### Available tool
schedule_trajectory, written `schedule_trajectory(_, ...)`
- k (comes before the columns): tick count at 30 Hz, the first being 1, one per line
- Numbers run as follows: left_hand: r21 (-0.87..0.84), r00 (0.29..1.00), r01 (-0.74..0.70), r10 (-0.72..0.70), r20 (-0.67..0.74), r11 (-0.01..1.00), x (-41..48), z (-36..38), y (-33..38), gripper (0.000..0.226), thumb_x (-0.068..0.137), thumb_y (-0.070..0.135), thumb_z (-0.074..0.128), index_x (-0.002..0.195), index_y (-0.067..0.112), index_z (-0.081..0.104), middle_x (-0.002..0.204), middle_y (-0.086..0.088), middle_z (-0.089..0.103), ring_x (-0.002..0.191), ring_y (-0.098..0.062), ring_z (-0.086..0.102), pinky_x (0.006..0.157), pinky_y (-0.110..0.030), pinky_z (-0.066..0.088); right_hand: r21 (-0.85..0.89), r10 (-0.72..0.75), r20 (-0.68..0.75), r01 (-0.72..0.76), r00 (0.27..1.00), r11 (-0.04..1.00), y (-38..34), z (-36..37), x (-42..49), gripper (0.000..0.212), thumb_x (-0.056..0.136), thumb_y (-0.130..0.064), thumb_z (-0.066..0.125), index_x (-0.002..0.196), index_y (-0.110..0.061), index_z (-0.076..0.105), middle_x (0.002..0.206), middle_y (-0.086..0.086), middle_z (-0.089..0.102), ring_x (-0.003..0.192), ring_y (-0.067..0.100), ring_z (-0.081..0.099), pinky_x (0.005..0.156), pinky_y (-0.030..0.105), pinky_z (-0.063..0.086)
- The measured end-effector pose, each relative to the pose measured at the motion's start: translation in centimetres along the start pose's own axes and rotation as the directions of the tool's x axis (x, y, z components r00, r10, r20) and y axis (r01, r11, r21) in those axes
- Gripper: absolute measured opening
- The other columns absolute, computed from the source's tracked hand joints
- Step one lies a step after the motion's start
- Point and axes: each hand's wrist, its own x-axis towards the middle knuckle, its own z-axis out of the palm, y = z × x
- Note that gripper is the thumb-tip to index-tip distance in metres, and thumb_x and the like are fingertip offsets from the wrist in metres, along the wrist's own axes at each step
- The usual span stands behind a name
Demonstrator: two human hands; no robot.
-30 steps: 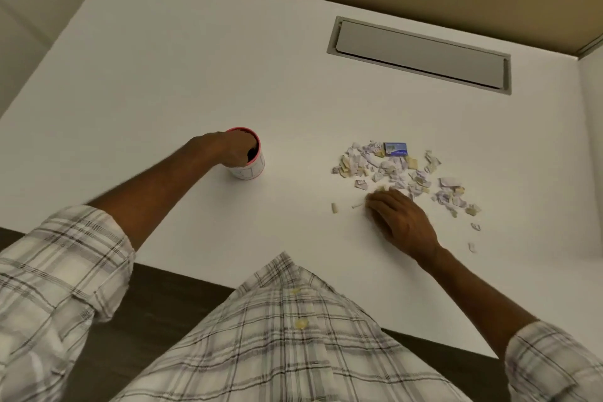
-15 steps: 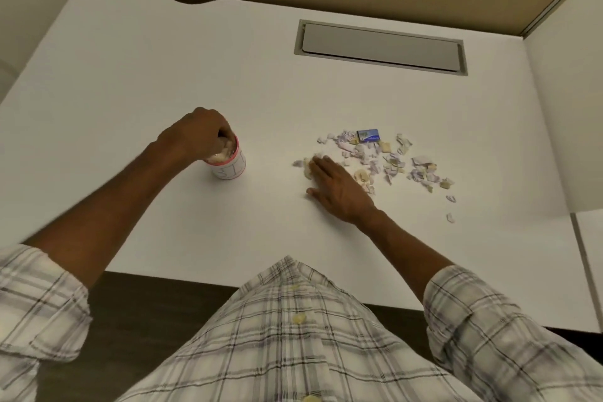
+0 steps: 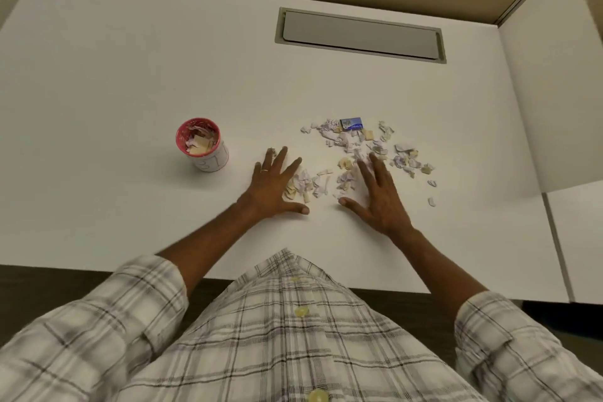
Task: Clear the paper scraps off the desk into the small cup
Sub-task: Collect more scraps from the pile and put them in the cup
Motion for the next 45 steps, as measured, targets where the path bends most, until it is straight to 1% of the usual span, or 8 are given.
schedule_trajectory(9,-0.236,0.860,-0.220,0.074,-0.505,0.947,-0.7,2.9,0.0,0.022,0.087,0.018,0.073,0.108,0.011,0.076,0.125,-0.009,0.064,0.123,-0.024,0.056,0.102,-0.041,0.049,-0.011,-0.270,-0.077,0.270,0.960,0.963,-5.1,2.1,1.7,0.039,0.103,-0.037,0.055,0.128,-0.009,0.060,0.137,0.012,0.055,0.122,0.028,0.055,0.099,0.042,0.052)
schedule_trajectory(12,-0.258,0.833,-0.223,0.047,-0.551,0.940,-0.7,2.4,-1.0,0.029,0.084,0.019,0.076,0.111,0.011,0.072,0.119,-0.006,0.065,0.119,-0.020,0.056,0.099,-0.039,0.050,0.023,-0.190,-0.157,0.195,0.969,0.980,-4.7,2.2,1.4,0.020,0.098,-0.018,0.056,0.115,-0.007,0.062,0.128,0.009,0.059,0.111,0.025,0.058,0.085,0.042,0.057)
schedule_trajectory(17,-0.167,0.941,-0.155,0.094,-0.325,0.974,0.3,1.7,-1.9,0.094,0.076,0.060,0.072,0.154,0.028,0.029,0.163,0.002,0.018,0.152,-0.020,0.011,0.120,-0.034,0.017,0.177,-0.169,-0.101,0.185,0.980,0.967,-3.9,1.9,1.0,0.051,0.098,-0.030,0.059,0.145,-0.017,0.046,0.154,0.005,0.040,0.141,0.022,0.040,0.116,0.033,0.038)
schedule_trajectory(20,0.006,0.957,-0.173,0.169,-0.237,0.985,1.4,1.7,-1.2,0.085,0.085,0.068,0.054,0.156,0.034,0.020,0.166,0.006,0.002,0.154,-0.018,-0.003,0.122,-0.043,0.006,0.047,-0.280,-0.021,0.281,0.960,0.959,-5.2,2.9,1.7,0.057,0.102,-0.044,0.054,0.150,-0.017,0.044,0.158,0.009,0.039,0.147,0.027,0.035,0.123,0.044,0.027)
schedule_trajectory(27,-0.128,0.848,-0.336,0.241,-0.473,0.933,1.0,2.1,-1.5,0.021,0.088,0.024,0.072,0.105,0.012,0.075,0.122,-0.005,0.067,0.123,-0.020,0.058,0.101,-0.039,0.048,0.002,-0.310,-0.154,0.314,0.938,0.949,-3.9,2.9,1.1,0.018,0.104,-0.023,0.054,0.108,-0.010,0.064,0.123,0.009,0.062,0.110,0.024,0.058,0.088,0.039,0.056)
schedule_trajectory(31,-0.167,0.842,-0.333,0.212,-0.497,0.928,0.2,1.9,-2.6,0.015,0.091,0.018,0.067,0.103,0.013,0.071,0.110,0.000,0.066,0.110,-0.016,0.058,0.093,-0.034,0.051,0.043,-0.174,-0.186,0.185,0.967,0.982,-1.3,2.0,-0.6,0.025,0.103,-0.034,0.053,0.117,-0.015,0.062,0.128,0.002,0.060,0.114,0.018,0.057,0.090,0.037,0.057)
schedule_trajectory(38,0.091,0.877,-0.327,0.338,-0.341,0.941,0.4,2.1,-1.0,0.051,0.097,0.036,0.053,0.147,0.031,0.044,0.156,0.007,0.037,0.146,-0.013,0.031,0.119,-0.040,0.021,0.014,-0.225,-0.037,0.226,0.974,0.974,-3.5,3.6,-1.5,0.060,0.100,-0.058,0.051,0.147,-0.022,0.047,0.156,0.004,0.043,0.152,0.025,0.028,0.127,0.049,0.018)
schedule_trajectory(45,0.050,0.815,-0.375,0.355,-0.459,0.926,1.2,1.4,-0.5,0.015,0.091,0.029,0.066,0.097,0.021,0.076,0.109,0.003,0.070,0.105,-0.018,0.064,0.081,-0.039,0.053,-0.007,-0.458,-0.142,0.462,0.877,0.887,-5.4,4.5,-1.0,0.019,0.105,-0.019,0.053,0.107,-0.004,0.065,0.119,0.014,0.061,0.104,0.032,0.059,0.099,0.043,0.050)
